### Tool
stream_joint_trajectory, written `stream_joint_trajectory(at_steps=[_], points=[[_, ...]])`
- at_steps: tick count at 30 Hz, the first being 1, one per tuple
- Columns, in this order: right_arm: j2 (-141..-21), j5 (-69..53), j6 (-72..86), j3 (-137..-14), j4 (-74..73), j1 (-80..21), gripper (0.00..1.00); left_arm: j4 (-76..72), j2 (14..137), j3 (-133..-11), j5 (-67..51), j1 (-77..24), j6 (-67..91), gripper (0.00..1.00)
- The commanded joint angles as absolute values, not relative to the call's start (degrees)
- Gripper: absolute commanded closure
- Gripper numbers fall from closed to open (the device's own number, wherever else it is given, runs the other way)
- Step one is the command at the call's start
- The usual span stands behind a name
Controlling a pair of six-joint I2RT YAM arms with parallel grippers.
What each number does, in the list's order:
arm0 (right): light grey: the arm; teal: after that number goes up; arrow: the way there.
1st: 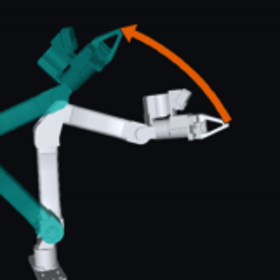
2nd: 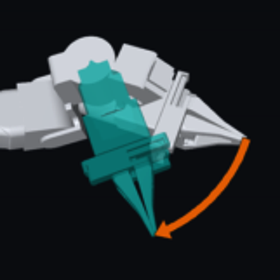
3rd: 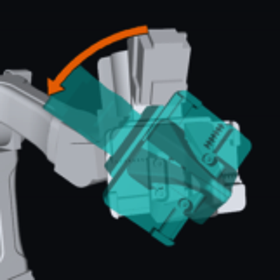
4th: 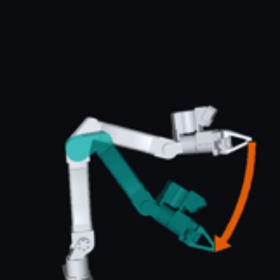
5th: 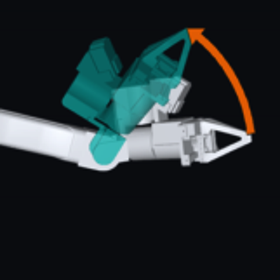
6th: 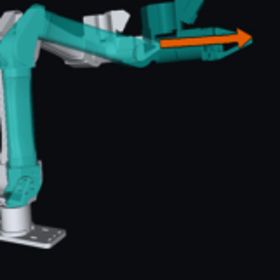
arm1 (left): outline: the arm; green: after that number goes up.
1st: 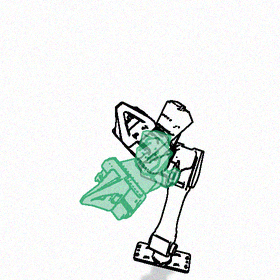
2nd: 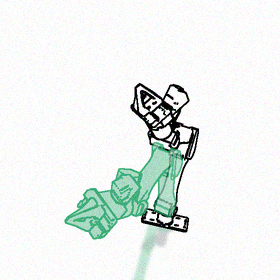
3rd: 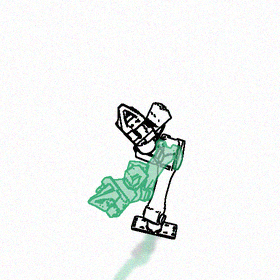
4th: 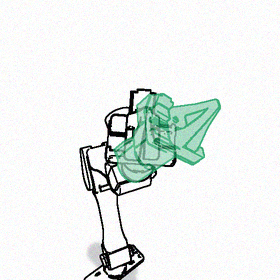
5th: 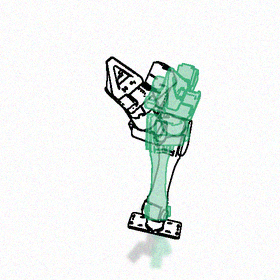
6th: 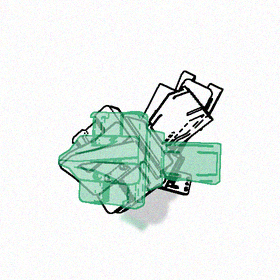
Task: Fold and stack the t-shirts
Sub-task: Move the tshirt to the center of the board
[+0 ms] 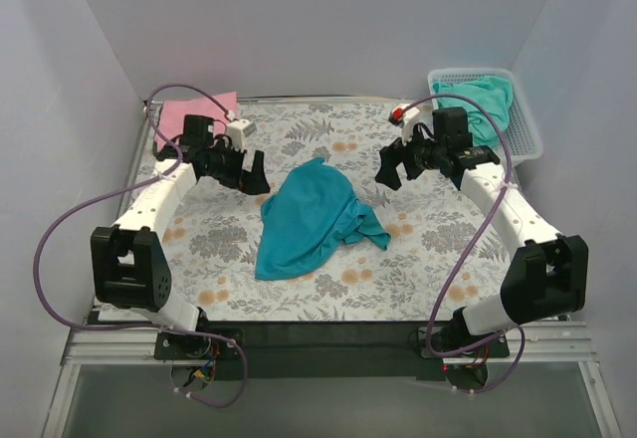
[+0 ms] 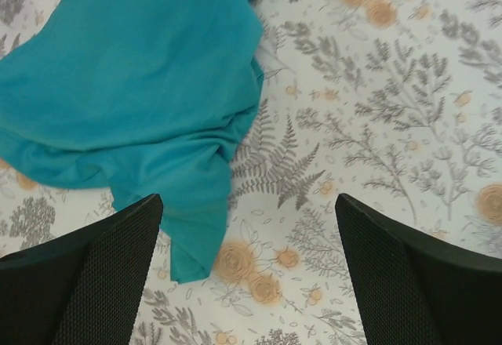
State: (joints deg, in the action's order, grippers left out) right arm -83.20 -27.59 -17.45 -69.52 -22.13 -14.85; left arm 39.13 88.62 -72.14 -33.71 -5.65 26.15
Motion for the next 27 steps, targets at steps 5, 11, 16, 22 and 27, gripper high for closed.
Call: stream_joint_trajectory(at_steps=[5, 11, 16, 22, 27], points=[[-86.7, -32.0, -21.7, -63.4, -29.4, -15.4, 0.23, 42.2, 87.8, -65.0, -33.7, -16.9, 12.8, 0.25], [-92.1, -32.7, -21.1, -61.1, -29.2, -16.0, 0.31, 45.8, 86.9, -60.0, -33.1, -20.4, 3.6, 0.40], [-93.9, -31.3, -21.7, -57.3, -27.7, -17.8, 0.36, 48.4, 84.0, -54.0, -31.7, -23.4, -3.6, 0.51], [-96.7, -30.8, -20.1, -56.3, -26.1, -18.0, 0.49, 47.5, 84.1, -50.1, -29.3, -27.3, -4.8, 0.53], [-96.8, -29.7, -20.8, -55.6, -26.3, -18.4, 0.73, 45.4, 86.0, -47.6, -24.4, -28.3, -6.0, 0.61]])
